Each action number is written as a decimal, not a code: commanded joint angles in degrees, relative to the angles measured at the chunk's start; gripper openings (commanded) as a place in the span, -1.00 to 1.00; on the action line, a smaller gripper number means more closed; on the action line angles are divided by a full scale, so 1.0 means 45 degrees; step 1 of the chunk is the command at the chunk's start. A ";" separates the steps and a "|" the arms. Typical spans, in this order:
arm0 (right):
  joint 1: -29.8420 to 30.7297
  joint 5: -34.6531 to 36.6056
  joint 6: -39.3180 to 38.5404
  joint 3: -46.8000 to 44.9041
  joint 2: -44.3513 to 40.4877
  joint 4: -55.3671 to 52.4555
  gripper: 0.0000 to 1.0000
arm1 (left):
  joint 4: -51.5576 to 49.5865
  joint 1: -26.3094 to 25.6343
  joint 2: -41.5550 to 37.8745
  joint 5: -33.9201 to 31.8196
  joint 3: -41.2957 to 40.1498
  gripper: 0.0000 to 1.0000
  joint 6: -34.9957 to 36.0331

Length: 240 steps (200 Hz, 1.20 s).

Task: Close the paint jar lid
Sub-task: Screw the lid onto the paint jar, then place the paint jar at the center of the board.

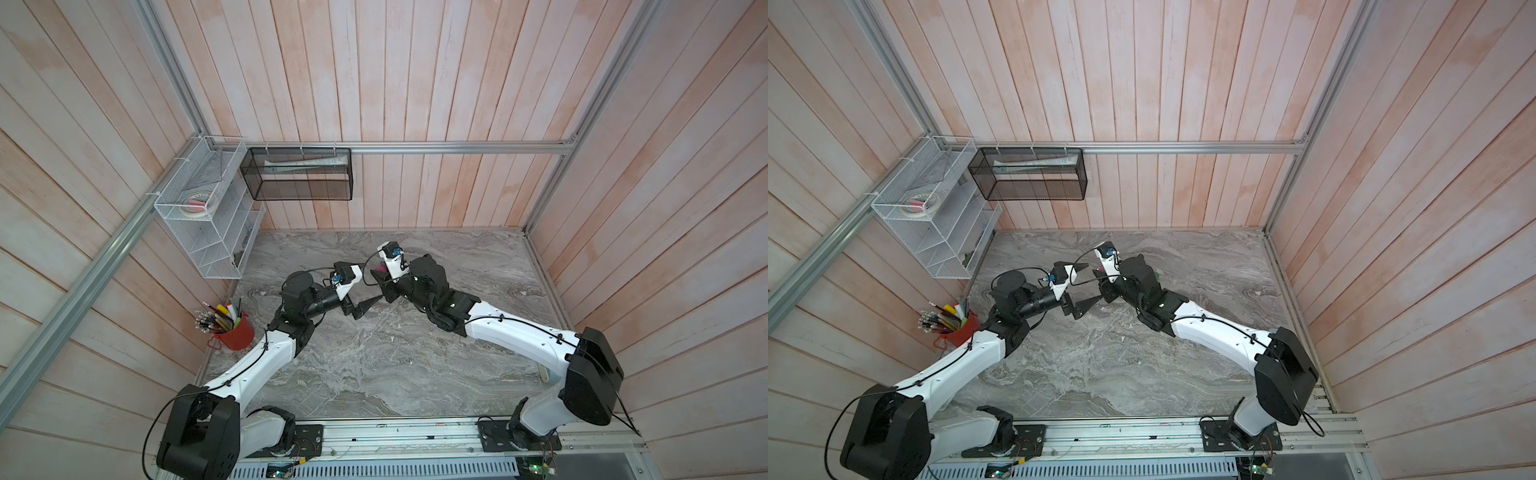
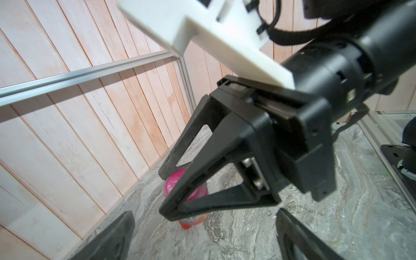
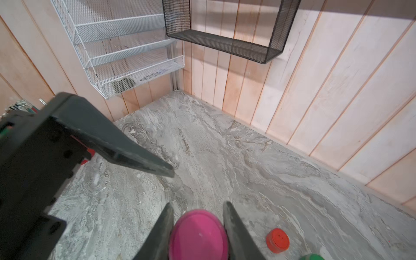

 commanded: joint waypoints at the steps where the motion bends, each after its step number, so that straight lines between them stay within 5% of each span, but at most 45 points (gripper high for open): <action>1: -0.0687 0.0506 0.0239 -0.0659 -0.0424 0.0268 -0.81 | -0.1091 -0.0309 -0.0044 -0.0562 0.0089 1.00 0.0522; 91: -0.4214 0.2712 0.1341 -0.6899 -0.1877 0.5348 -0.79 | -0.2247 -0.0454 -0.1873 -0.1856 -0.0331 1.00 0.0034; 148: -0.4769 0.2917 0.1255 -0.7247 0.0404 0.8268 -0.79 | -0.2593 -0.0440 -0.1972 -0.2069 -0.0399 1.00 0.0278; 240: -0.4896 0.2412 0.2433 -0.5798 0.3734 0.8826 -0.76 | -0.2201 -0.0439 -0.2059 -0.2343 -0.0744 1.00 0.0452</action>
